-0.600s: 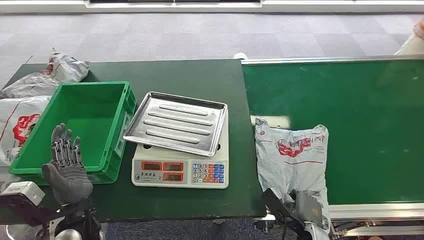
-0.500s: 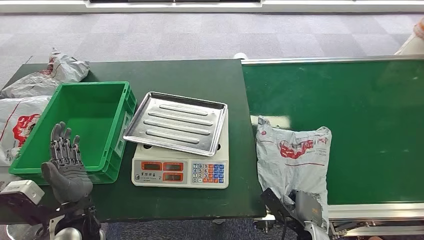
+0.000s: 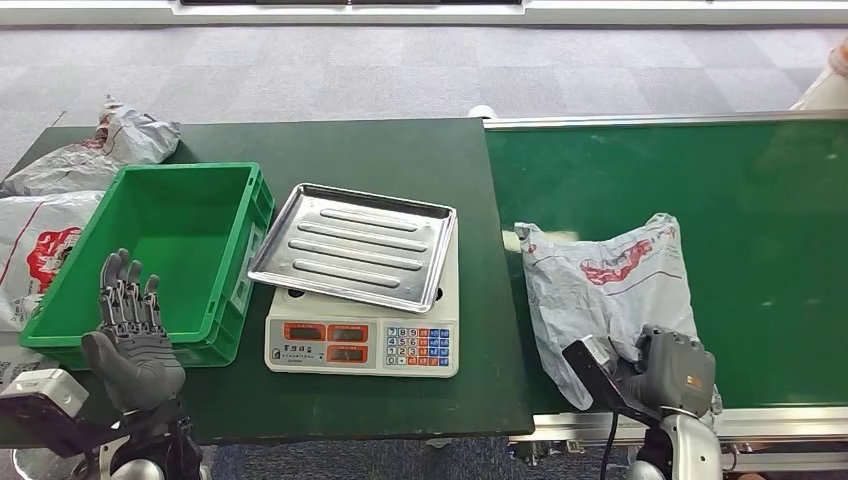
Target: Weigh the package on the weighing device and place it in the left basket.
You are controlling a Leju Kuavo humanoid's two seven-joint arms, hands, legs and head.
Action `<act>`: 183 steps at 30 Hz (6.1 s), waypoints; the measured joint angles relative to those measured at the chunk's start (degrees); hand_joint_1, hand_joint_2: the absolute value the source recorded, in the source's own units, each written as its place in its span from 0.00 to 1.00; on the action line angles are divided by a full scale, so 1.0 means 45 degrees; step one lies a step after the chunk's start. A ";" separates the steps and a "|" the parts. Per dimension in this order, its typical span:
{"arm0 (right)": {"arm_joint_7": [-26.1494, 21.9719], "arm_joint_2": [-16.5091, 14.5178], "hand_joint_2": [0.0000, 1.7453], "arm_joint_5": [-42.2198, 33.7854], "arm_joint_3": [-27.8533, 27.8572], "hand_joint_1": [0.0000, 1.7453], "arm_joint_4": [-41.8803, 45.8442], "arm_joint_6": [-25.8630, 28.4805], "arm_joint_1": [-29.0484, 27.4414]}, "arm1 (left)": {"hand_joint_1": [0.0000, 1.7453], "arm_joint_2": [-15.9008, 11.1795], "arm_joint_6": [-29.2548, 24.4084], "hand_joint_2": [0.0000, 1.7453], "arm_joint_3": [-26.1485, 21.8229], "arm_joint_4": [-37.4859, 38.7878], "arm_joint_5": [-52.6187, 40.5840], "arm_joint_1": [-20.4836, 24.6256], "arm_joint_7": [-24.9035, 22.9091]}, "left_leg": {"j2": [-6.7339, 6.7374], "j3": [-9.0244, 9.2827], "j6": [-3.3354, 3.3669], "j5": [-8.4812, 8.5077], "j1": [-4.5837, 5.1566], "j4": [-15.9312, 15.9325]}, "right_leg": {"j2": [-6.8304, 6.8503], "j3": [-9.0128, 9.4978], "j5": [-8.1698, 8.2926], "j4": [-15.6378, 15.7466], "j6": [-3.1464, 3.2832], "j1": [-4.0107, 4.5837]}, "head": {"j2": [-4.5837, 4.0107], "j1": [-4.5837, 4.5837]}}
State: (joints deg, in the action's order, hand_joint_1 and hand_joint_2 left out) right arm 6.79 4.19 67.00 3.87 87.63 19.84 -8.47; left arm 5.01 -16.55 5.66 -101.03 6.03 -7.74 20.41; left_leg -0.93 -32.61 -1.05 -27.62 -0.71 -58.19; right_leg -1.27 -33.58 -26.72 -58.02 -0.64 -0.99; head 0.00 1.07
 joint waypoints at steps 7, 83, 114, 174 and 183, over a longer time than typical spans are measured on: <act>-0.0506 0.0937 1.00 0.1611 -0.0181 1.00 0.0566 0.0373 0.2577 | 0.00 0.0083 0.0000 0.00 0.0000 0.0052 0.0089 0.0067 0.0220 | 0.0043 -0.0084 0.0002 0.0018 0.0000 0.0002 | -0.0048 -0.0022 0.0027 -0.0003 -0.0009 0.0000 | 0.0000 0.0000; -0.1714 -0.2535 1.00 -0.1076 -0.6655 0.00 0.1602 0.3640 0.4718 | 0.00 0.0758 -0.0399 0.00 0.0430 0.1000 -0.1541 0.1466 0.0623 | -0.0029 -0.0077 -0.0020 0.0103 -0.0029 0.0000 | 0.0005 -0.0129 0.0081 -0.0013 0.0009 0.0028 | 0.0000 0.0003; -0.2961 -0.1972 1.00 -0.2628 -0.6481 0.00 0.3482 0.4325 0.3833 | 0.00 0.0699 0.0267 0.00 0.0922 0.0883 -0.2474 0.1366 0.0531 | -0.0025 -0.0079 -0.0020 0.0104 -0.0028 0.0000 | 0.0005 -0.0125 0.0082 -0.0012 0.0009 0.0027 | 0.0000 0.0000; -0.3569 -0.0984 1.00 -0.3965 -0.6482 0.00 0.3387 0.4432 0.3540 | 0.00 -0.9926 1.1419 1.00 1.1422 0.1314 0.1255 1.1673 -0.5231 | -0.0025 -0.0126 -0.0091 0.0180 -0.0081 0.0005 | 0.0005 -0.0189 0.0147 -0.0026 0.0092 0.0079 | 0.0000 0.0004; -0.3589 -0.1181 1.00 -0.3764 -0.6481 0.00 0.3249 0.4105 0.3581 | 0.00 -0.8167 1.0487 1.00 1.1333 0.1372 0.1277 1.1341 -0.4394 | -0.0033 -0.0127 -0.0090 0.0179 -0.0075 0.0002 | 0.0010 -0.0184 0.0150 -0.0025 0.0089 0.0072 | 0.0000 0.0004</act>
State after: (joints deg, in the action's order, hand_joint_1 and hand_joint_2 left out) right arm -9.36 -1.12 50.06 -25.29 102.25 38.31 7.65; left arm -31.75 30.65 56.66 -94.85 11.78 43.29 0.64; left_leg -1.08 -33.19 -1.45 -26.81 -1.04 -58.18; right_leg -1.22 -34.41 -26.04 -58.13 -0.24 -0.67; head 0.00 1.09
